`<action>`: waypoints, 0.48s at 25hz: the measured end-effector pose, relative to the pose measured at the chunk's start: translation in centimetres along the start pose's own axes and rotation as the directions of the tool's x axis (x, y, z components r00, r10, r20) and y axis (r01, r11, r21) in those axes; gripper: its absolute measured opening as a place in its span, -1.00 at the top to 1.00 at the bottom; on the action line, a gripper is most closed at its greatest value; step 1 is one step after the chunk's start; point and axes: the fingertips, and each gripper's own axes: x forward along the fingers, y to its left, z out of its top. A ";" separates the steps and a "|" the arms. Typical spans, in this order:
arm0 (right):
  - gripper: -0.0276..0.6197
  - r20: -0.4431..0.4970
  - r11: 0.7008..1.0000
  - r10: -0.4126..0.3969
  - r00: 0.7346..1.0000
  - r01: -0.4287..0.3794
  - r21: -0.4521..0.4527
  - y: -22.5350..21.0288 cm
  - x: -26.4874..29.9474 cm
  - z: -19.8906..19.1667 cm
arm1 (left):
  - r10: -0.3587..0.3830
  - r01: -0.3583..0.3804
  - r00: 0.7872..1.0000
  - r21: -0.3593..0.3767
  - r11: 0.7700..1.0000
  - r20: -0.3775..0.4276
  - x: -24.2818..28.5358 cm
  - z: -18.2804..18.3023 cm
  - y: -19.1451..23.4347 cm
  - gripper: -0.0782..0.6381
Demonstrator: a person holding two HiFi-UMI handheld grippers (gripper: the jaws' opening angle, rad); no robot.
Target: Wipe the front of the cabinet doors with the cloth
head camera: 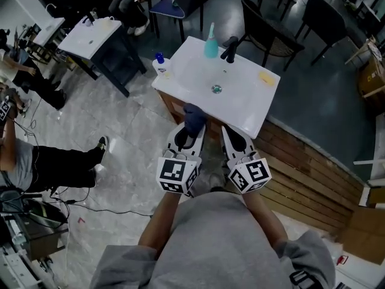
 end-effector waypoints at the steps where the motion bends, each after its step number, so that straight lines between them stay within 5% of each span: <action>1: 0.89 0.007 1.000 0.008 1.000 -0.008 -0.015 0.3 0.1 0.4 | 0.003 -0.003 1.000 0.016 1.000 0.008 -0.2 0.4 0.0 0.50; 12: 0.89 0.042 0.997 0.045 0.998 -0.042 -0.065 1.7 0.1 2.0 | 0.007 -0.010 0.999 0.050 0.999 0.050 -0.9 1.9 -0.3 0.50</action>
